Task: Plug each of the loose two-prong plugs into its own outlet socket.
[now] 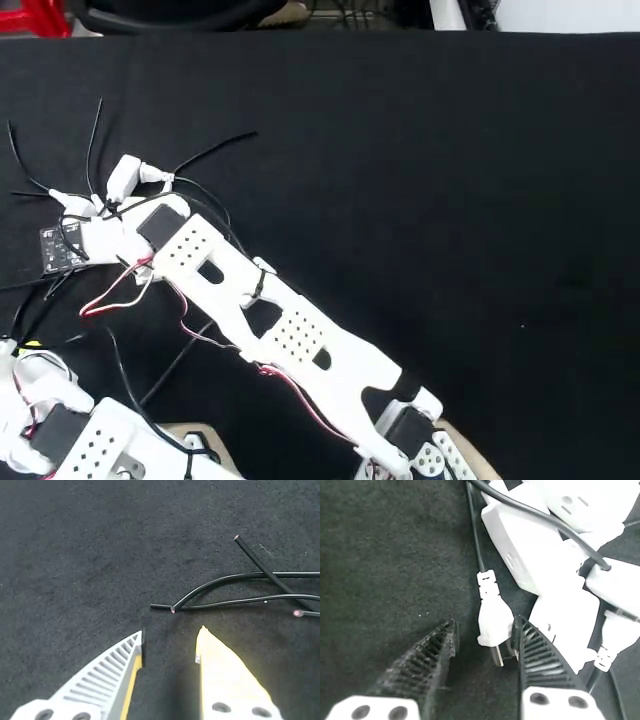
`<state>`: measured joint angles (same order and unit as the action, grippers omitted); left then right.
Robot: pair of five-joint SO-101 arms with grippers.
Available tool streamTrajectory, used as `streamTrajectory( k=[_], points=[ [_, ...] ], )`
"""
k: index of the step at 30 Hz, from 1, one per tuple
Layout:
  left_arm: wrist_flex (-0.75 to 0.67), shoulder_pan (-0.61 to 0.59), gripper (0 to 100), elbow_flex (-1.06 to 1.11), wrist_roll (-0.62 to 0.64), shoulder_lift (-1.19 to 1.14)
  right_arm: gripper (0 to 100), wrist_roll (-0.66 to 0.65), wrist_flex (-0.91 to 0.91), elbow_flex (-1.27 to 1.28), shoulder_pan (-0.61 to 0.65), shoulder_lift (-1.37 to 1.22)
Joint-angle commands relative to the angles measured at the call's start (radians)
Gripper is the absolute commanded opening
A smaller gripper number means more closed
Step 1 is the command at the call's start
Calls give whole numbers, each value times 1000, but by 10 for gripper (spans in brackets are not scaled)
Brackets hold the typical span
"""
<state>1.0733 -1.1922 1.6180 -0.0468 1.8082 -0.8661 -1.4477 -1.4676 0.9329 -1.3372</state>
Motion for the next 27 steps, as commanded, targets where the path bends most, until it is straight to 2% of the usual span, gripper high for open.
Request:
streamTrajectory(
  k=[1, 12, 18, 23, 27],
  points=[
    [3, -1, 181, -5, -2, 8, 177, -3, 34, 4, -20, 2],
    [3, -1, 181, -5, -2, 8, 171, -54, 54, 22, -48, -1],
    [3, 1, 181, -5, -2, 8, 58, -71, 55, 24, -61, -2],
    [3, 1, 181, -4, -2, 8, 11, -71, 55, 22, -61, -2],
    [-18, 24, 181, 22, -3, 8, 11, -68, 6, 21, -61, 4]
  ],
)
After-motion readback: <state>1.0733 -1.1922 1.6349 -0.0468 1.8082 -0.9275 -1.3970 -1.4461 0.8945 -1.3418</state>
